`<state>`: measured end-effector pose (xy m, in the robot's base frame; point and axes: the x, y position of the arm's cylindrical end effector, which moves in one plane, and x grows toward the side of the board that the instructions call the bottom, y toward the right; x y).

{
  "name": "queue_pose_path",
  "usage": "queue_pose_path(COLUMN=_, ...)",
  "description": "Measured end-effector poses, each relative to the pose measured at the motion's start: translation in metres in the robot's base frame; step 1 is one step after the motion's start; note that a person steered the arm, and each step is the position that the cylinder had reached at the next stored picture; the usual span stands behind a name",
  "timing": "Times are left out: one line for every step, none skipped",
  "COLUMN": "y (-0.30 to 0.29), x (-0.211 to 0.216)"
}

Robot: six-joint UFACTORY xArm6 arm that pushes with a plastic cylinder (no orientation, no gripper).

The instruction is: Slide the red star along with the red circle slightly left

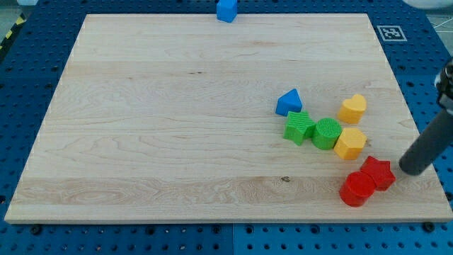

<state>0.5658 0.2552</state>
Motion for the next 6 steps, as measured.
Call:
queue_pose_path(y=-0.01, x=0.015)
queue_pose_path(y=-0.018, x=0.021)
queue_pose_path(y=-0.033, x=0.027)
queue_pose_path(y=-0.049, x=0.032)
queue_pose_path(y=-0.062, x=0.037)
queue_pose_path(y=-0.073, x=0.041)
